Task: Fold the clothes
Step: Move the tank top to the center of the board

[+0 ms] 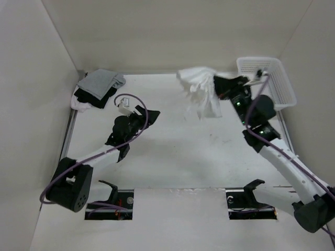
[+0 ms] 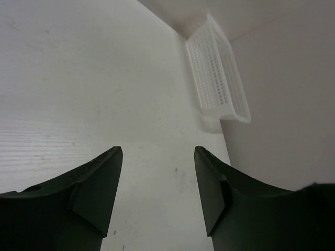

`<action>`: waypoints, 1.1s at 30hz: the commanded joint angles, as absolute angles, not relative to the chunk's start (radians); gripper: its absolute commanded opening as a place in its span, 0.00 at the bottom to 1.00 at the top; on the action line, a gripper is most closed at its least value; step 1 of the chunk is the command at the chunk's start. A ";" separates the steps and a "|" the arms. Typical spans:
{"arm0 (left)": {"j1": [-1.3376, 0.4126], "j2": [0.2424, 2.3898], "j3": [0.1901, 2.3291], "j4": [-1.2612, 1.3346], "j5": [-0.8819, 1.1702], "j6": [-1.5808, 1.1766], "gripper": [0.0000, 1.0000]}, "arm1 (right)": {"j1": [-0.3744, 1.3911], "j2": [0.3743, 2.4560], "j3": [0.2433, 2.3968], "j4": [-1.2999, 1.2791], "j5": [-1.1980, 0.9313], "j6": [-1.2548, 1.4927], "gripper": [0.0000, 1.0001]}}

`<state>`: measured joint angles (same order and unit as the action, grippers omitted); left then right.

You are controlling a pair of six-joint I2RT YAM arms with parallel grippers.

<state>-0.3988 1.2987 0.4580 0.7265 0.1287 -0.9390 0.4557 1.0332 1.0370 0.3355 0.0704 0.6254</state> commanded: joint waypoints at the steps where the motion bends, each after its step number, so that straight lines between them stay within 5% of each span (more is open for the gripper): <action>1: -0.319 1.191 0.393 0.602 0.028 -0.942 0.57 | 0.527 1.159 0.775 0.426 0.107 0.770 0.31; 4: -0.272 1.146 0.358 0.528 0.015 -0.939 0.58 | 0.535 1.253 0.651 0.430 0.033 0.789 0.59; 8: -0.318 1.153 0.360 0.491 0.018 -0.896 0.57 | 0.535 1.230 0.536 0.379 0.029 0.787 0.60; 13: -0.494 1.212 0.434 0.385 -0.043 -0.755 0.43 | 0.599 1.132 0.454 0.218 0.130 0.782 0.15; 15: -0.563 1.215 0.454 0.325 -0.106 -0.707 0.35 | 0.662 1.095 0.436 0.123 0.230 0.798 0.10; 17: -0.625 1.203 0.465 0.278 -0.178 -0.675 0.33 | 0.714 1.077 0.431 0.036 0.329 0.818 0.13; 20: -0.714 1.187 0.471 0.193 -0.302 -0.658 0.37 | 0.751 1.087 0.431 -0.047 0.408 0.848 0.40; 22: -0.731 1.195 0.468 0.172 -0.354 -0.675 0.43 | 0.752 1.136 0.446 -0.048 0.379 0.839 0.47; 28: -0.696 1.273 0.485 0.239 -0.350 -0.709 0.48 | 0.841 1.207 0.514 0.046 0.328 0.787 0.42; 33: -0.682 1.361 0.508 0.357 -0.250 -0.719 0.47 | 0.964 1.268 0.615 0.084 0.321 0.736 0.47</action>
<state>-0.6872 1.3346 0.4568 0.2485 -0.2935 -0.7116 0.9207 1.2266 0.5205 0.0078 0.3176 0.7807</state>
